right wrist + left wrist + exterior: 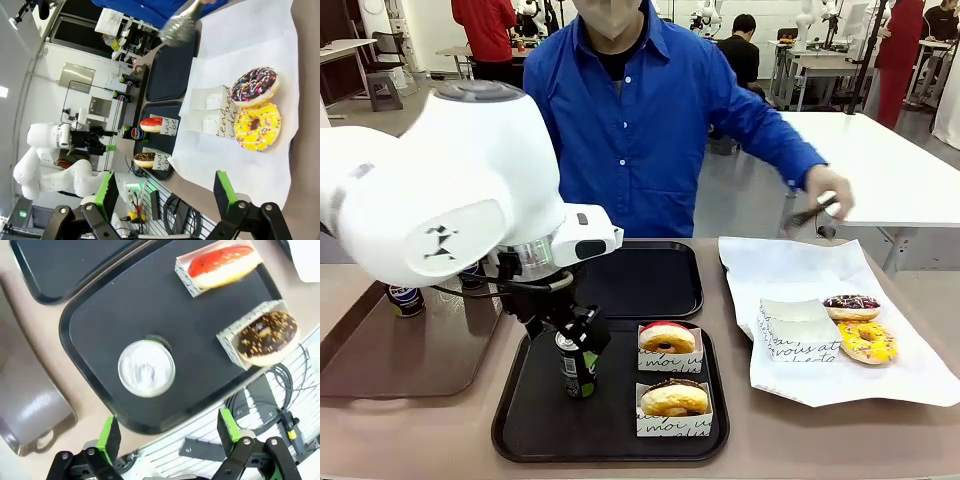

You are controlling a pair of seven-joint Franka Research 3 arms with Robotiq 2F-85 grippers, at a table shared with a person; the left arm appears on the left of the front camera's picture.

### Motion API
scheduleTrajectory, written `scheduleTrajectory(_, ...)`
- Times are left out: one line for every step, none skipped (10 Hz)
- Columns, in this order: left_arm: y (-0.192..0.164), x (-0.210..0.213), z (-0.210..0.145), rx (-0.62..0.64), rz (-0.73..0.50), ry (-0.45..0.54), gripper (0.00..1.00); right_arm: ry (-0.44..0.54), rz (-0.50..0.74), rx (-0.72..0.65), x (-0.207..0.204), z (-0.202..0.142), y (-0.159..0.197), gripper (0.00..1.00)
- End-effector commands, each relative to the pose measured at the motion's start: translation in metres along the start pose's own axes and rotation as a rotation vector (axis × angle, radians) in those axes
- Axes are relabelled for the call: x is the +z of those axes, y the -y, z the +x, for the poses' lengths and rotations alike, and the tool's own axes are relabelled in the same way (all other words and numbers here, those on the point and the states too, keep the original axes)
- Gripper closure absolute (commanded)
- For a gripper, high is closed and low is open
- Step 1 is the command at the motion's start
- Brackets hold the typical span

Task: Set up donuts and drinks on trays.
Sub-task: Pick up one Pepsi coke and place it on the Flat Tray, then pick up one Pepsi coke from the Handle tray and place it on the Flat Tray without a Pepsi coke.

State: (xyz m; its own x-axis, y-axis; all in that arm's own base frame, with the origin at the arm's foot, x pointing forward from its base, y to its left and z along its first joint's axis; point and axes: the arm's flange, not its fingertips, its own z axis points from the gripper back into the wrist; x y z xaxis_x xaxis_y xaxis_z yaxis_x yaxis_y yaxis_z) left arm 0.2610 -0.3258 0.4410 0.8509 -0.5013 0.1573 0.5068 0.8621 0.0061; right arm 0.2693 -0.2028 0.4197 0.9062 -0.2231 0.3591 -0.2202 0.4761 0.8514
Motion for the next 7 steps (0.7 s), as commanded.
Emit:
scheduleTrajectory(-0.003,0.008,-0.018,0.034,-0.006,-0.005,0.00,0.021,0.026,0.008,-0.001,0.002,0.000,0.00)
scheduleTrajectory(-0.010,0.005,-0.017,0.073,0.003,-0.031,0.00,0.021,0.026,0.008,-0.001,0.002,0.000,0.00)
scheduleTrajectory(0.000,0.009,-0.008,0.008,-0.001,-0.004,0.00,0.021,0.026,0.008,-0.001,0.002,0.000,0.00)
scheduleTrajectory(0.000,0.009,-0.008,0.008,-0.001,-0.004,0.00,0.021,0.026,0.008,-0.001,0.002,0.000,0.00)
scheduleTrajectory(0.000,0.009,-0.008,0.008,-0.001,-0.004,0.00,0.021,0.026,0.008,-0.001,0.002,0.000,0.00)
scheduleTrajectory(0.000,0.009,-0.008,0.008,-0.001,-0.004,0.00,0.021,0.026,0.008,-0.001,0.002,0.000,0.00)
scheduleTrajectory(0.000,0.009,-0.008,0.008,-0.001,-0.004,0.00,0.021,0.026,0.008,-0.001,0.002,0.000,0.00)
